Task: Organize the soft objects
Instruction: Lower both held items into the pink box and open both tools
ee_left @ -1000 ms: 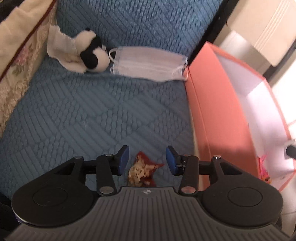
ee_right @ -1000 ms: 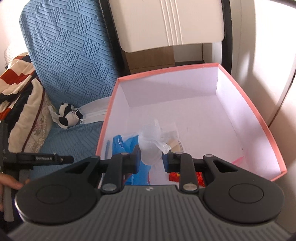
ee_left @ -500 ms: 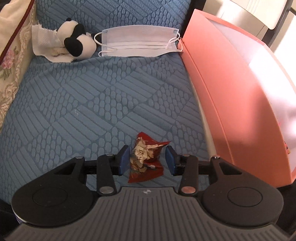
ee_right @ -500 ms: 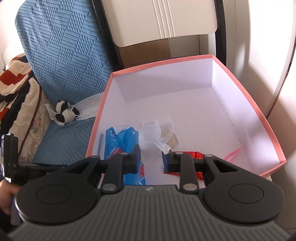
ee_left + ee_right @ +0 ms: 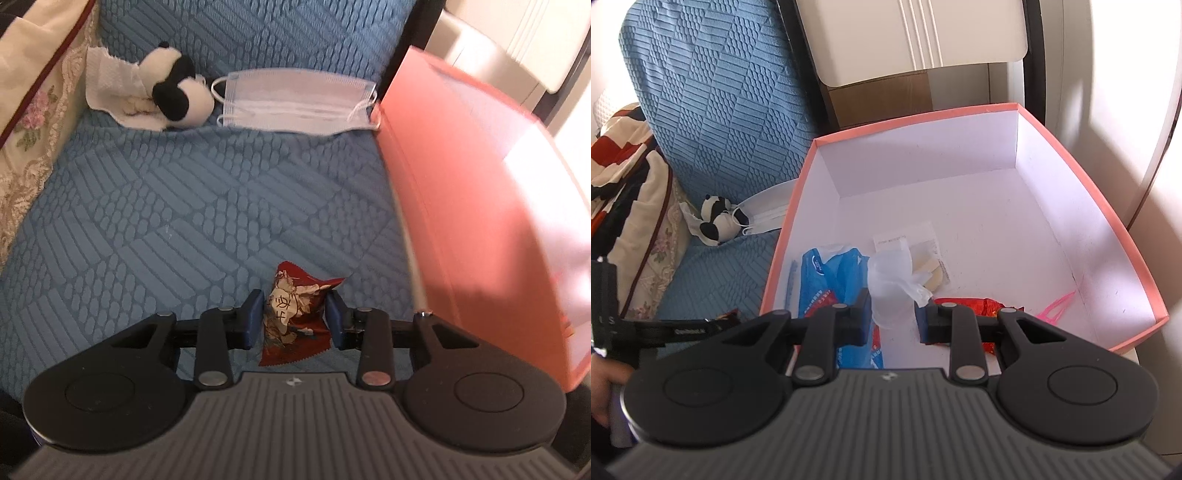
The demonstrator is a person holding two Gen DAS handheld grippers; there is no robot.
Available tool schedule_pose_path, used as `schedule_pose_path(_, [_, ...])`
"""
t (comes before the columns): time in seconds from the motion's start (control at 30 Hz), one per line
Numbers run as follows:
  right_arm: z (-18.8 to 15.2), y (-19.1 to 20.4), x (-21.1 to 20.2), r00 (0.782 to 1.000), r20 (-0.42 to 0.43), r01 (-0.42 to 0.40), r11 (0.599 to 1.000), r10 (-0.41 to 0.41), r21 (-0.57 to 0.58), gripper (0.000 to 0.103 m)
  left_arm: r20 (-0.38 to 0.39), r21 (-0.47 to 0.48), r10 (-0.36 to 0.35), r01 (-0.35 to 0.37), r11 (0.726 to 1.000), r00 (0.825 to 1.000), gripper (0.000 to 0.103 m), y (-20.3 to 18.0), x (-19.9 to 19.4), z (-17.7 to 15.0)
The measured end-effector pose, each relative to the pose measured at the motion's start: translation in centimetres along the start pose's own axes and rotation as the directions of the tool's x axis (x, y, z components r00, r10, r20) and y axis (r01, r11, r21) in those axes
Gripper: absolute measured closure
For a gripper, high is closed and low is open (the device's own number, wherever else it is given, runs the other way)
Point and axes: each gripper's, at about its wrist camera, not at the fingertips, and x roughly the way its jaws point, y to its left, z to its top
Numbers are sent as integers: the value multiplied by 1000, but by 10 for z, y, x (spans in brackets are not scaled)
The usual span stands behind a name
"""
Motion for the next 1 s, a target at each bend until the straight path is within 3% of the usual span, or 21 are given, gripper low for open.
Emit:
schedule_pose_path(0.23, [5,4,-4,1000,22,1,1000,-1,0,75,87,-4,-69,70,998,994,62,-20,-40,24])
schedule_pose_path(0.53, [21,-1,-22,996,91,20,1000,-20,-3,75,178,113,-221,203,973,959,61,-94,-95,68])
schedule_pose_path(0.7, [25,-12,-29,992,115,49,999,-49,3,75,176,160,-291,265,951,940,61,-142,-99,80])
schedule_pose_path(1.0, [11,-43,-21,990,84,108,994,-110,28,75,77,226,-328,304,926,942,61,-214,-59,72])
